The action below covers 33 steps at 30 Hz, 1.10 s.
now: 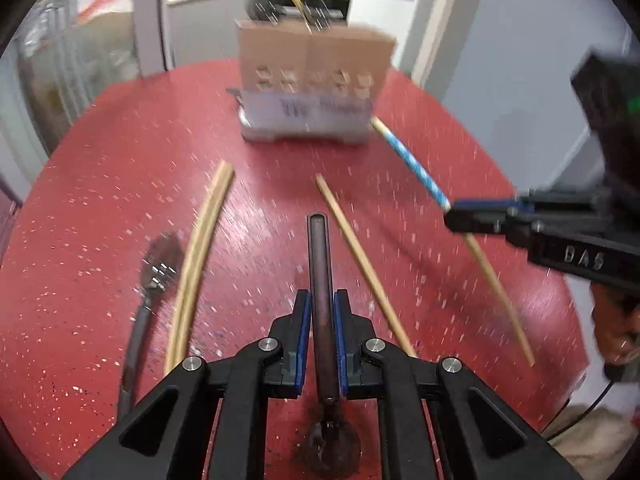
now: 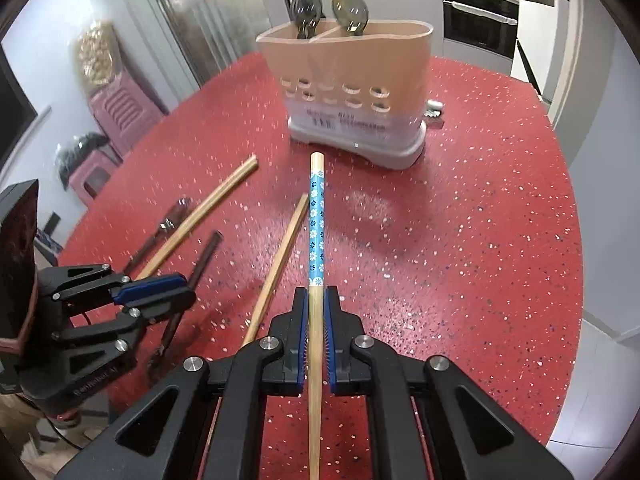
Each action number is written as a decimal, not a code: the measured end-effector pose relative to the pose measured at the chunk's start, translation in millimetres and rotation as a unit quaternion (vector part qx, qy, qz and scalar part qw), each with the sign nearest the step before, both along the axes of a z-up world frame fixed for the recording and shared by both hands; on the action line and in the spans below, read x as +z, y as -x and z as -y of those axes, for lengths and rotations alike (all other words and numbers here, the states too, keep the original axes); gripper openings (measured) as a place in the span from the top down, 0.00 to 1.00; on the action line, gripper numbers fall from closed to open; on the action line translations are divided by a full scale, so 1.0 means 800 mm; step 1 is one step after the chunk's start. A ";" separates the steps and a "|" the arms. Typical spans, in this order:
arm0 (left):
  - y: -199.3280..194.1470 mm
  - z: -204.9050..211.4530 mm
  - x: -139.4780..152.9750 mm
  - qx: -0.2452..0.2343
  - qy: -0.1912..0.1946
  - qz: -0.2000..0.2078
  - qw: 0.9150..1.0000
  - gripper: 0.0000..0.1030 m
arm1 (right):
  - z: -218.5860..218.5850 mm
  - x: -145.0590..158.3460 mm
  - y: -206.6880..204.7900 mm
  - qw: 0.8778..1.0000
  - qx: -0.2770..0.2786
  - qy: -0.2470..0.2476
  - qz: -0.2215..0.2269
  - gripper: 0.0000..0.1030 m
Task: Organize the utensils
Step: 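Grasp the dark spoon handle with the left tool while the right tool grasps the blue-patterned chopstick, then lift the dark spoon with the left tool while the right tool lifts the blue chopstick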
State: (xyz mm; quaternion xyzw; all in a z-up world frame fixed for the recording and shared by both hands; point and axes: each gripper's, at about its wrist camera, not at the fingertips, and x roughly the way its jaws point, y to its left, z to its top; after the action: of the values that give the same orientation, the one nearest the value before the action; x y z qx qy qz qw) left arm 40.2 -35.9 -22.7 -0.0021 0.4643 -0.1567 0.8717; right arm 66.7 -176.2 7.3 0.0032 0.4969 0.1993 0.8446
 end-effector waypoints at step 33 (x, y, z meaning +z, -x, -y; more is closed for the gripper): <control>-0.038 -0.028 -0.004 0.106 0.008 -0.030 0.994 0.14 | 0.017 0.042 -0.009 0.997 -0.026 -0.068 0.032 0.92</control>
State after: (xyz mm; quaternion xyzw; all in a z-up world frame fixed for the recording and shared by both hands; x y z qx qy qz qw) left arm 70.7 -13.4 -25.9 -0.0632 0.4860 -0.0669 0.8691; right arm 73.9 -189.7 40.9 0.0674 0.4544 0.2109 0.8628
